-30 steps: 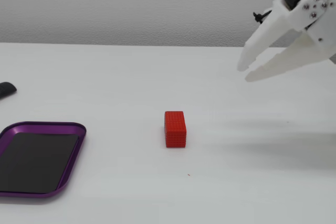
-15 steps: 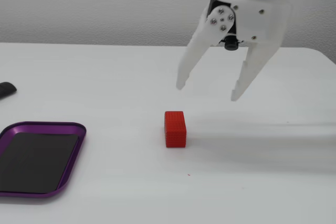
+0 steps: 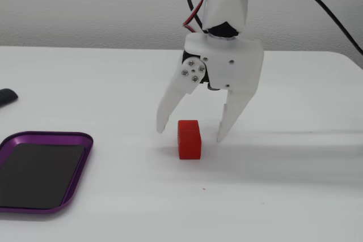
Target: Pick up the cube and place it in the box.
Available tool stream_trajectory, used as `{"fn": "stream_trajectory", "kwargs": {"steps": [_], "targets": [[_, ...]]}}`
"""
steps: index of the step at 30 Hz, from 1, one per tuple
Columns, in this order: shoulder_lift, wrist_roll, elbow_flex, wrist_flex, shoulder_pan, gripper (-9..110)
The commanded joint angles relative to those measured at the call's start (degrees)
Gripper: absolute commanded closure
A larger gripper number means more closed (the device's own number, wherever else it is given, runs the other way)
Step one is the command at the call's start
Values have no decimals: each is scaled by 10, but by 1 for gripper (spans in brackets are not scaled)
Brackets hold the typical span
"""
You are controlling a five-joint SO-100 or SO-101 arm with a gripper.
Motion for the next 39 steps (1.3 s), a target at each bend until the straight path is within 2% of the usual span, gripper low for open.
{"fn": "stream_trajectory", "kwargs": {"steps": [1,7,22,30,34,39], "targets": [[-4,3,-11,-19,1,73],[-30,-28,-11,-31,1,76],[-47,-66,-16,-28,25,102],[12,-60,-97,35,22,102],[88,-69,-119,32,-18,102],[142,-70,-120,-100,-62,102]]}}
